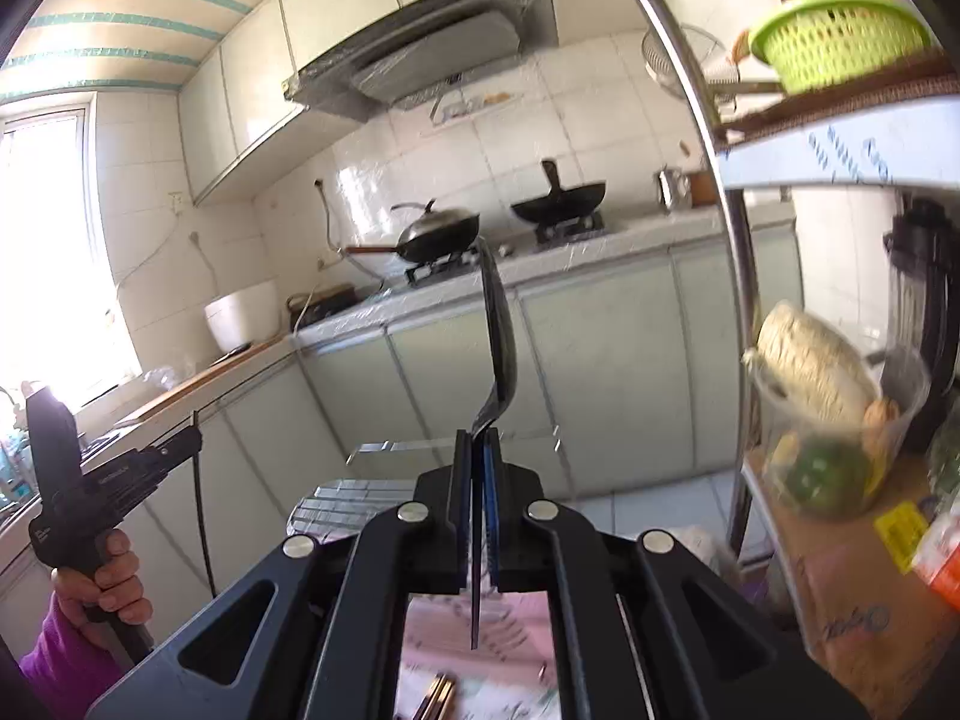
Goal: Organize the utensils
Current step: 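Lift the black spoon with the right tool while the left tool lifts the chopstick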
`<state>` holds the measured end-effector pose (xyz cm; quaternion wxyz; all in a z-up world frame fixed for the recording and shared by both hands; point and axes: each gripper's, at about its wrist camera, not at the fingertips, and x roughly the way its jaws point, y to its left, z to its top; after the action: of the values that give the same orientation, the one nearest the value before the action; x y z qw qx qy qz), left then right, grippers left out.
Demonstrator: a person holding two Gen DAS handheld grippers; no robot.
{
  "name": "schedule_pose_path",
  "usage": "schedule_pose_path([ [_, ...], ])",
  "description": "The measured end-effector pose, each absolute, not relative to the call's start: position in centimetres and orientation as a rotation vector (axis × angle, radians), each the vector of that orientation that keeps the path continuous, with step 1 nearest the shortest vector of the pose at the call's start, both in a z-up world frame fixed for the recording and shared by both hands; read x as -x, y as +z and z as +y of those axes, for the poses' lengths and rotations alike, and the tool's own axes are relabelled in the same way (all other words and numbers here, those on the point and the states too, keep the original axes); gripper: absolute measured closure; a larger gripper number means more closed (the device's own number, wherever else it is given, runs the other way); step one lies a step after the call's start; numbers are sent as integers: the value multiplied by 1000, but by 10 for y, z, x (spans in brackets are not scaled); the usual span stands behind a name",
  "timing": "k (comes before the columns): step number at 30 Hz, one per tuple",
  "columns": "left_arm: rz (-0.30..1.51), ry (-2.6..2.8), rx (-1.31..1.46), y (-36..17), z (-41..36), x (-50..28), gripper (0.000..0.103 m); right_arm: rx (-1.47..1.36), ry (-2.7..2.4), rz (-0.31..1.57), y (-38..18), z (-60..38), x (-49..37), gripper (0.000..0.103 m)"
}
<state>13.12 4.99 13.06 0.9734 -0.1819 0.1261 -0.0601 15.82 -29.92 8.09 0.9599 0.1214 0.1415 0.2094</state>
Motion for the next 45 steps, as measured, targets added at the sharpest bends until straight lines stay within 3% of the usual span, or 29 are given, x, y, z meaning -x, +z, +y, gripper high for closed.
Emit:
schedule_pose_path([
  [14, 94, 40, 356, 93, 53, -193, 98, -121, 327, 383, 26, -278, -215, 99],
  [25, 232, -28, 340, 34, 52, -178, 98, -107, 330, 494, -14, -274, -213, 99],
  [40, 434, -91, 401, 0, 57, -179, 97, -176, 338, 608, -40, -284, -221, 99],
  [42, 451, -92, 393, 0, 55, -180, 90, -175, 339, 613, -40, -283, -220, 97],
  [44, 466, -93, 393, 0, 55, -179, 76, -177, 350, 619, -38, -282, -218, 92],
  [45, 468, -91, 395, 1, 56, -178, 73, -180, 348, 623, -37, -283, -217, 84],
])
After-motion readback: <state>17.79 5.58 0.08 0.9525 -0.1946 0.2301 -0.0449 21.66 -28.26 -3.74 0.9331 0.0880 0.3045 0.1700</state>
